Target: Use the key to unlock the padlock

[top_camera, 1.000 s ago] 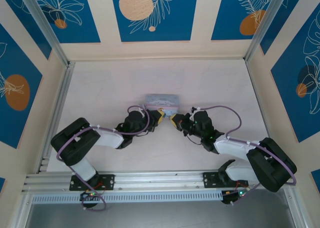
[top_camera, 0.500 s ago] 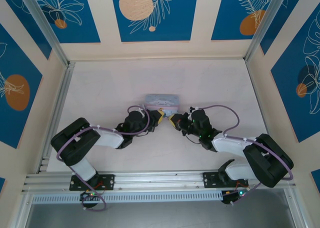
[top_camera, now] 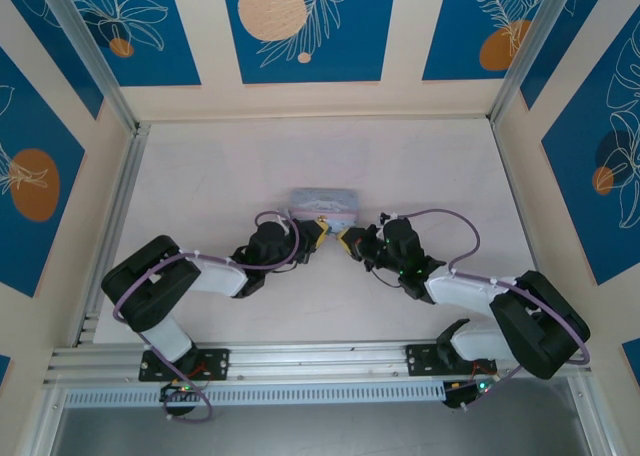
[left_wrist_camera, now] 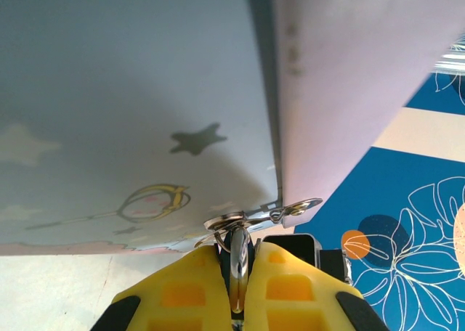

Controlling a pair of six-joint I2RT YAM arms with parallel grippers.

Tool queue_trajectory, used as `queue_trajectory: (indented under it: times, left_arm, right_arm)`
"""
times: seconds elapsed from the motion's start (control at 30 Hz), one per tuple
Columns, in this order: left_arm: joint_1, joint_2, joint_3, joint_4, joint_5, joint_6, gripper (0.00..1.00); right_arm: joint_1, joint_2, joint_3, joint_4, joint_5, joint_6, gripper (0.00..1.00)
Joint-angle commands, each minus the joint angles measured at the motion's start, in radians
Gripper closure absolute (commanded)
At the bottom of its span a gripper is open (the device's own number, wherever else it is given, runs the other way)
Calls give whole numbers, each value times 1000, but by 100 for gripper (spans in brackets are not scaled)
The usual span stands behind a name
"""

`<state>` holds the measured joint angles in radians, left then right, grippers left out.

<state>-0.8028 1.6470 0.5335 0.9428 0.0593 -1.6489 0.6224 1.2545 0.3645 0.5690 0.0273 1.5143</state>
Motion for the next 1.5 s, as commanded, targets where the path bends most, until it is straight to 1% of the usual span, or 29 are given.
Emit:
queue_trajectory:
  times: [0.0,0.13,0.53,0.97,1.47]
  left_arm:
    - [-6,2,-4,45,-7,-6,100]
    - [-6,-1,-3,42,-6,-6,100]
    - [-7,-3,2,34,-7,-3,100]
    - [-9,4,2,38,-1,-4,100]
    - [-10,9,24,63,-14,-44,100]
  right_arm:
    - [0,-43,-3,-48,50,-21,100]
    - [0,-53,6,-67,50,-30,100]
    - [7,-10,30,-38,37,-28,100]
    - [13,-5,74,-63,28,-48,100]
    - [16,2,53,-37,34,-31,100]
